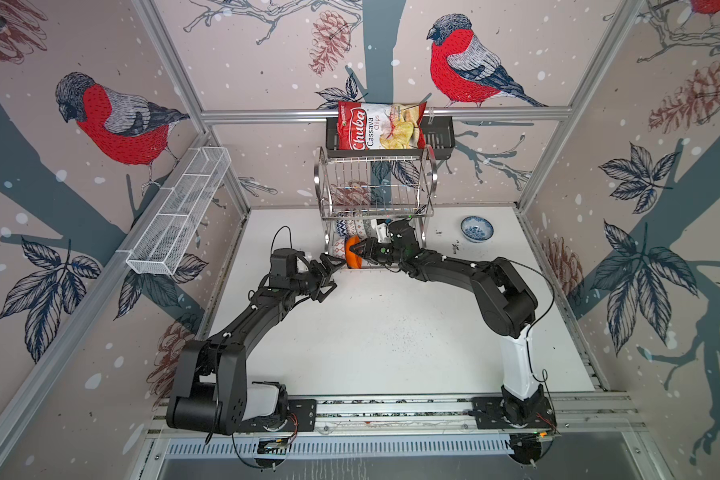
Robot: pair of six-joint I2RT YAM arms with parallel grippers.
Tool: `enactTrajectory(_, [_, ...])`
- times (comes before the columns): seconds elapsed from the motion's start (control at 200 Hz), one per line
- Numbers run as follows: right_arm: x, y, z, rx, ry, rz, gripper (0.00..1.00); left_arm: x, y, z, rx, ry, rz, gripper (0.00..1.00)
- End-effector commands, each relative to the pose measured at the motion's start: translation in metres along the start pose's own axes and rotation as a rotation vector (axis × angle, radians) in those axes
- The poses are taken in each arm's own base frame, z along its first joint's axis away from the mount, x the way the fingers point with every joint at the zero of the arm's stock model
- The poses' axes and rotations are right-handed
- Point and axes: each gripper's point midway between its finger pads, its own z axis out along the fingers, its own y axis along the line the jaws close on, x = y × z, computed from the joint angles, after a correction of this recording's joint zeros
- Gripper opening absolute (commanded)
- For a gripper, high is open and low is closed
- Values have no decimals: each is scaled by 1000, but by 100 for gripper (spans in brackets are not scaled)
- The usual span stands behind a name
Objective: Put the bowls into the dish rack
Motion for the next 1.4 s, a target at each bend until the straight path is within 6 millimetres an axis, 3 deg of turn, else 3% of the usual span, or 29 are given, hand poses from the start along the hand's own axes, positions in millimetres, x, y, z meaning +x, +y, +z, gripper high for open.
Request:
enactTrajectory(0.0, [-12,12,-4,-20,-39,-21,35,-1,-6,0,23,-1,32,97])
enactTrajectory(0.67, [-2,17,-34,-5,-52,-58,45,-1,-7,-6,27,-38,40,97])
enactTrajectory(1.191, [-3,10,-64,14,-94,-51,52,13,-8,-1,23,-20,46,97])
enactTrajectory(1.396, [2,8,-71,16,-102,-50,67,14,-9,-1,23,-20,46,97])
